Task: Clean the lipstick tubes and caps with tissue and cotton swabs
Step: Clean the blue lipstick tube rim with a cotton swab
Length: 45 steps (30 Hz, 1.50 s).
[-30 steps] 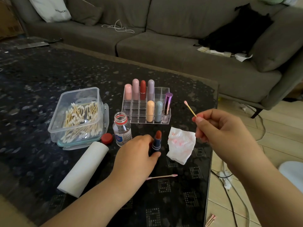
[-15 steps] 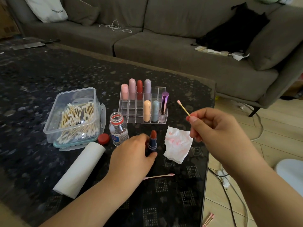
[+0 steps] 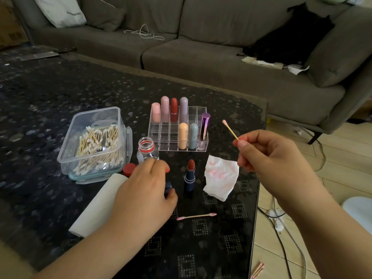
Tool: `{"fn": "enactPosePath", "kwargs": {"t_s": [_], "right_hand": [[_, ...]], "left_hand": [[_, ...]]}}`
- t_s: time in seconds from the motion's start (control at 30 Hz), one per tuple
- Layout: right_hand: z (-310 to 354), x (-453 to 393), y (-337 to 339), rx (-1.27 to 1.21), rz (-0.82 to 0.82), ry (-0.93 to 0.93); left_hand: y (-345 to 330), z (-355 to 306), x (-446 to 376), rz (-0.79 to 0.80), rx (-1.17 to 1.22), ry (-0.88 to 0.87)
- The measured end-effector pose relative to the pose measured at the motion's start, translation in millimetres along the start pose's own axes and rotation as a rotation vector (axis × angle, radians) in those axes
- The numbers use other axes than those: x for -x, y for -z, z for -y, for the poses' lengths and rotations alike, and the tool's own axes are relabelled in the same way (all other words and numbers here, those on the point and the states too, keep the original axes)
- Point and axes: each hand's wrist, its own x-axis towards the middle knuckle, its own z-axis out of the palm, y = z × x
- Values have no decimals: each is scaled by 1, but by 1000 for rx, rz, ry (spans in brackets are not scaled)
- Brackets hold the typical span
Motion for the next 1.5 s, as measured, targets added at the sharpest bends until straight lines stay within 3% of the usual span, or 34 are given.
{"fn": "enactPosePath", "kwargs": {"t_s": [0.17,0.3,0.4,0.57,0.73,1.17,1.5], "right_hand": [[1,0,-2,-8,6,17],[4,2,-2,-2,22,57],[10,6,2,9,41,171],[18,14,3,36,94,351],[21,19,-4,106,144,463],[31,26,-26,276,161,654],[32,32,-30,491,189,791]], "left_hand": [[-6,12,0,84,-128,-2],[-6,16,-4,118,-29,-12],[9,15,-4,60,264,11],[39,21,3,77,1023,141],[50,29,6,189,1309,94],[54,32,9,265,1558,148],[51,25,11,202,1380,128]]}}
